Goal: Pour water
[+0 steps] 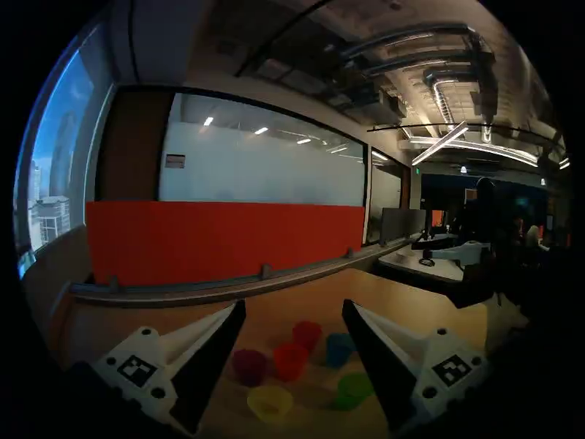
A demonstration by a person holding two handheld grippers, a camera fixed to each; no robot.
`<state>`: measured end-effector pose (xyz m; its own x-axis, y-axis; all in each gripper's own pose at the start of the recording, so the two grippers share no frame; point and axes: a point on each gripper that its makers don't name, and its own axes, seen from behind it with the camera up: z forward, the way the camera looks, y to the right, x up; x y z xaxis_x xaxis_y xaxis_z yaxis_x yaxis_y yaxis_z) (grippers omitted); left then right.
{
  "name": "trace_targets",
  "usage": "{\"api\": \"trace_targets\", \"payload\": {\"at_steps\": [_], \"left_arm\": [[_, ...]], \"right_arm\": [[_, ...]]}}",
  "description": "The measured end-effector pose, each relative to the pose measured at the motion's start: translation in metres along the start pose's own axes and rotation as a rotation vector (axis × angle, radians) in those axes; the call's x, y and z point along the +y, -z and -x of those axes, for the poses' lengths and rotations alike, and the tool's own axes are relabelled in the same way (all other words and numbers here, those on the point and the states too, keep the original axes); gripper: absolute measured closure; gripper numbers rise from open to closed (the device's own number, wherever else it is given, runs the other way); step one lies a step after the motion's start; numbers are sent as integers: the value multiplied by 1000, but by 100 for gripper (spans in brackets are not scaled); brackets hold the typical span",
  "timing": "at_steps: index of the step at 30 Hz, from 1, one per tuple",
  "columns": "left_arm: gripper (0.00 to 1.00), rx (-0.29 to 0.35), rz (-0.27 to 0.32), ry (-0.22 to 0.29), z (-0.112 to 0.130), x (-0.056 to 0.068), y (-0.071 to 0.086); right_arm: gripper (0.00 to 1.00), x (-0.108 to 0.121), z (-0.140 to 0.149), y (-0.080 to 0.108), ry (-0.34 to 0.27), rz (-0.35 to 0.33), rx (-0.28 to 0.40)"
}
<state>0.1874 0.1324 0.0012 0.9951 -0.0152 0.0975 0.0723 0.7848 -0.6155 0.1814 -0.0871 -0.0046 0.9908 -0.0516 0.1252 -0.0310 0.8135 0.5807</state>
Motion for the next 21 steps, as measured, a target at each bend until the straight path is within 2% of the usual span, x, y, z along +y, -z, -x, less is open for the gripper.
{"api": "trace_targets", "payload": {"at_steps": [8, 14, 21], "left_arm": [[2, -70, 66, -33, 20, 16, -4], [2, -95, 97, -57, 32, 26, -6], [2, -112, 128, -56, 46, 34, -7]], "right_arm": [[1, -10, 19, -2, 8, -40, -82], [1, -13, 21, -3, 31, -50, -99], [1, -16, 31, -4, 37, -53, -124]]}}
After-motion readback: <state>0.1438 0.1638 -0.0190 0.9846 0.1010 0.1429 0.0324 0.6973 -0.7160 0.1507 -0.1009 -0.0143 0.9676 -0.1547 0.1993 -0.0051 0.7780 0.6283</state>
